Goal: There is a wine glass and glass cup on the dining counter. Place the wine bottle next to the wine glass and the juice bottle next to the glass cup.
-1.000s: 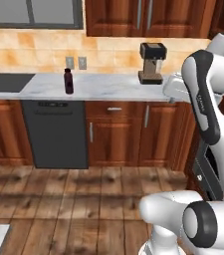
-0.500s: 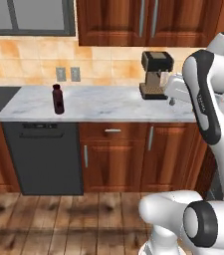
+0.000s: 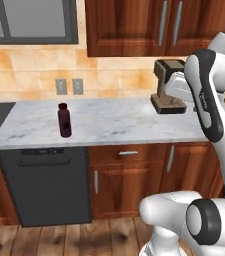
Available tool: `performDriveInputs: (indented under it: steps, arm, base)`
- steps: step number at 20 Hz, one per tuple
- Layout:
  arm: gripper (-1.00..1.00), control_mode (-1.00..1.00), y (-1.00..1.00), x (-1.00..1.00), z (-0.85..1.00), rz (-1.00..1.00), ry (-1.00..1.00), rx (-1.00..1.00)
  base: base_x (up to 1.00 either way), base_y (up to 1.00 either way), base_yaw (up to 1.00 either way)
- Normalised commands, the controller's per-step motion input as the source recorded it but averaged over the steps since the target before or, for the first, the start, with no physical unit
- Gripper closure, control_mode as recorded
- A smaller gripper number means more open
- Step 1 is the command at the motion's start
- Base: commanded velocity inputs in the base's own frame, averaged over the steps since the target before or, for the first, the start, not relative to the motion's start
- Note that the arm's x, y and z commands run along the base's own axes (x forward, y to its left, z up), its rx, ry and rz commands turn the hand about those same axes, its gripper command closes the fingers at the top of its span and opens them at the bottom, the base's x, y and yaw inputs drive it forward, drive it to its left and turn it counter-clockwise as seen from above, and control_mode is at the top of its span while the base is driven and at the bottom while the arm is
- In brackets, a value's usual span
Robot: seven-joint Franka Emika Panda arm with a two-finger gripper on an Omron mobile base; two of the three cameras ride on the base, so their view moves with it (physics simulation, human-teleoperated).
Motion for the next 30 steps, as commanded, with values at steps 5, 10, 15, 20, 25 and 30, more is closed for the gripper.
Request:
performDriveInputs:
  steps: [5,10,15,20,25,30]
  arm:
    - [-1.0,1.0,0.0,0.0,0.0,0.0,0.0,0.0]
    - [-1.0,1.0,0.0,0.0,0.0,0.0,0.0,0.0]
    - [-1.0,1.0,0.0,0.0,0.0,0.0,0.0,0.0]
    - [-1.0,1.0,0.0,0.0,0.0,0.0,0.0,0.0]
    - [-1.0,-1.0,0.0,0.25,-0.11,-0.01,0.02,0.08]
    - [-1.0,-1.0,0.0,0.52,-0.63,-0.17,0.29,0.36]
  base:
    - [0.42,0.99,-0.18]
    - [0.63,0.88,-0.18]
    - [0.7,0.5,-0.14]
    - [0.57,0.07,-0.06]
    - [0.37,0.0,-0.01]
    - [0.0,0.0,0.0]
